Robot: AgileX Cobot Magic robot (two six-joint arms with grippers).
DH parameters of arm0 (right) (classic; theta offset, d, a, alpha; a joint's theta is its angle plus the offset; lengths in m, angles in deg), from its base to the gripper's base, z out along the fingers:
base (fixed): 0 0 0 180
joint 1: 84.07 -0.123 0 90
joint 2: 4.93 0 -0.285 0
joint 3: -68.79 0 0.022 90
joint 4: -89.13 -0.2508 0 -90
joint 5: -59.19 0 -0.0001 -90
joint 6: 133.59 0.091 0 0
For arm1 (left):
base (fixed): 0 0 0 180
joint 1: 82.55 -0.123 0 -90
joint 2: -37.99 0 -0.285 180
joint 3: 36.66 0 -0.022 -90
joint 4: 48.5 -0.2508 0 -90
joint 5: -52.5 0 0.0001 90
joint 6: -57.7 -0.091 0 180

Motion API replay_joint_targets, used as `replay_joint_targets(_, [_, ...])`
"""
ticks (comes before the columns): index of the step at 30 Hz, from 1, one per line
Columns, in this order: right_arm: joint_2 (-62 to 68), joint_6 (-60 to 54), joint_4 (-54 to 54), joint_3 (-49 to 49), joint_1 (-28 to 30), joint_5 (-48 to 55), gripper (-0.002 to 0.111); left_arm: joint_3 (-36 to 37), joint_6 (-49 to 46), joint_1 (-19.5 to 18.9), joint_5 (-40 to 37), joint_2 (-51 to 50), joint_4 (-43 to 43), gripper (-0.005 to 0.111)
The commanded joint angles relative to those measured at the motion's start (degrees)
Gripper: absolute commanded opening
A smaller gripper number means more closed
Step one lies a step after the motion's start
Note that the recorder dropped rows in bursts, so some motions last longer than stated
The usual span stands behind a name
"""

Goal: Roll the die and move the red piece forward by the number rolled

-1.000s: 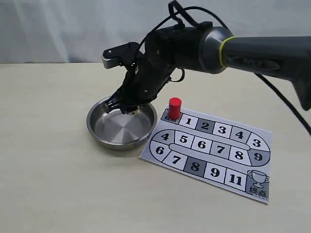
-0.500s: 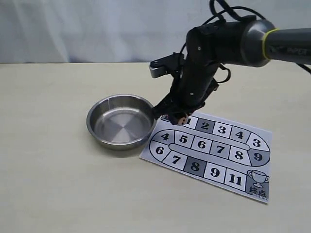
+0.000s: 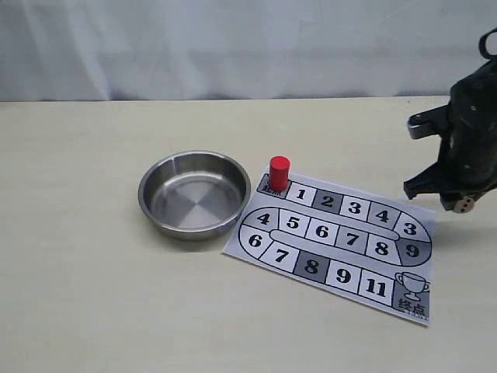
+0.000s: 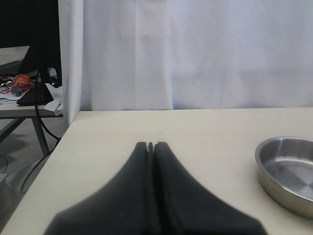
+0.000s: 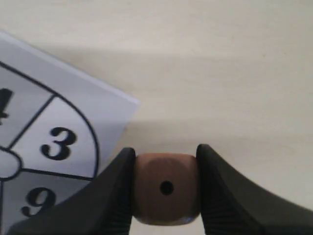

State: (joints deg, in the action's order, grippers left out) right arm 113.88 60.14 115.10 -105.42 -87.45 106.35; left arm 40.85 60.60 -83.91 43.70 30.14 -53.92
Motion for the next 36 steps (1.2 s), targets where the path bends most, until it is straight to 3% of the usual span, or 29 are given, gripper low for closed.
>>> replay_joint_targets(1, [-0.6, -0.8, 0.4, 0.4, 2.6, -1.9, 0.004, -0.3, 0.1, 0.0, 0.6, 0.1, 0.1, 0.0])
replay_joint_targets(4, [-0.6, -6.4, -6.2, 0.4, 1.7, -2.3, 0.004, -0.3, 0.1, 0.0, 0.6, 0.1, 0.1, 0.0])
replay_joint_targets(9, [-0.6, -35.5, -40.2, 0.4, 1.2, -1.1, 0.01, -0.3, 0.1, 0.0, 0.6, 0.1, 0.1, 0.0])
replay_joint_targets(12, [-0.6, -42.3, -50.4, 0.4, 1.2, -0.2, 0.032, -0.3, 0.1, 0.0, 0.6, 0.1, 0.1, 0.0])
replay_joint_targets(17, [-0.6, -42.0, -50.8, 0.4, 1.2, -0.4, 0.086, -0.3, 0.1, 0.0, 0.6, 0.1, 0.1, 0.0])
replay_joint_targets(19, [-0.6, -42.0, -50.7, 0.4, 1.2, 0.2, 0.093, -0.3, 0.1, 0.0, 0.6, 0.1, 0.1, 0.0])
replay_joint_targets(30, [-0.6, -37.4, -45.9, 0.4, 1.2, -1.5, 0.079, -0.3, 0.1, 0.0, 0.7, 0.1, 0.1, 0.0])
replay_joint_targets(36, [-0.6, -36.5, -43.9, 0.4, 1.2, -1.7, 0.058, -0.3, 0.1, 0.0, 0.7, 0.1, 0.1, 0.0])
